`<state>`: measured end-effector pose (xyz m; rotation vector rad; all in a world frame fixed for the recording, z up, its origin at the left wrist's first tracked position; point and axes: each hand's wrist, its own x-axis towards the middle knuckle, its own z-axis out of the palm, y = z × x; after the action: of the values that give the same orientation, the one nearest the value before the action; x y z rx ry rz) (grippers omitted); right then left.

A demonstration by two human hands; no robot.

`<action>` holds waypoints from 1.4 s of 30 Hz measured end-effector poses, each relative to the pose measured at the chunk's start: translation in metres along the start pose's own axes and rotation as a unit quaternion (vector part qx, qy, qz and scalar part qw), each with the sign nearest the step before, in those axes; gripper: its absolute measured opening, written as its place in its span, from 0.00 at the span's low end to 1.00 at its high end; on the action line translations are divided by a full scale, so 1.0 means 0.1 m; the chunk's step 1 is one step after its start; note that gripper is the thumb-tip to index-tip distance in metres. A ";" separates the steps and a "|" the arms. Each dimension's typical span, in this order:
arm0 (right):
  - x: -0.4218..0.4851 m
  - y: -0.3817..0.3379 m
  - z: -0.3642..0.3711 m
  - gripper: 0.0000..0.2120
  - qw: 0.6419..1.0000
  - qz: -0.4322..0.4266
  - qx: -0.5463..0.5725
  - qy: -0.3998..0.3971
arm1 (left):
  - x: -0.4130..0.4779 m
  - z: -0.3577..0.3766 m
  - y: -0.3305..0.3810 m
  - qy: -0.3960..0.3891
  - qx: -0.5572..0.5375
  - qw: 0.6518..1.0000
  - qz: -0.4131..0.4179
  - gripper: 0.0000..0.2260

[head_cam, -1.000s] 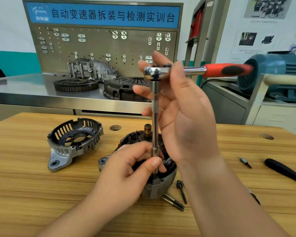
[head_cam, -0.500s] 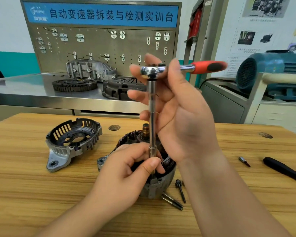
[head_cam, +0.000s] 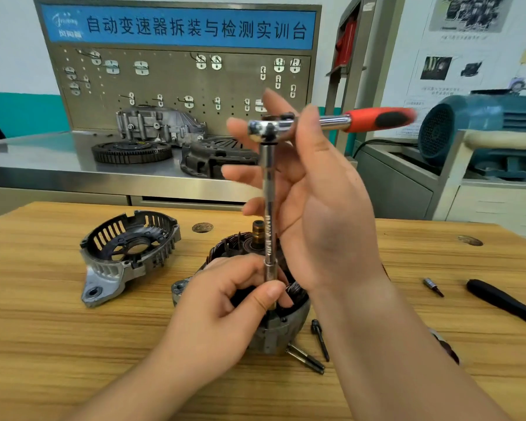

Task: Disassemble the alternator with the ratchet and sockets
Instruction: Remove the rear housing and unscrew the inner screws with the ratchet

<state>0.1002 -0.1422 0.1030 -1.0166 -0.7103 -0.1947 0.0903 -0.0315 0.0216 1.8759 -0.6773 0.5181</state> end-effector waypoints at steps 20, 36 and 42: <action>-0.01 -0.02 0.05 0.10 0.998 -0.060 -0.027 -0.010 | 0.00 0.00 0.02 0.008 0.011 1.000 -0.007 0.12; -0.01 -0.03 0.04 0.14 0.992 -0.103 -0.073 0.005 | -0.02 0.01 0.02 0.023 0.014 0.999 -0.019 0.10; 0.02 -0.02 -0.02 0.22 0.998 0.045 0.044 -0.003 | -0.01 0.01 0.05 0.003 0.028 0.999 0.019 0.09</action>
<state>0.1012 -0.1445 0.1053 -0.9627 -0.6727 -0.0817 0.0867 -0.0339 0.0241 1.9162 -0.7010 0.5729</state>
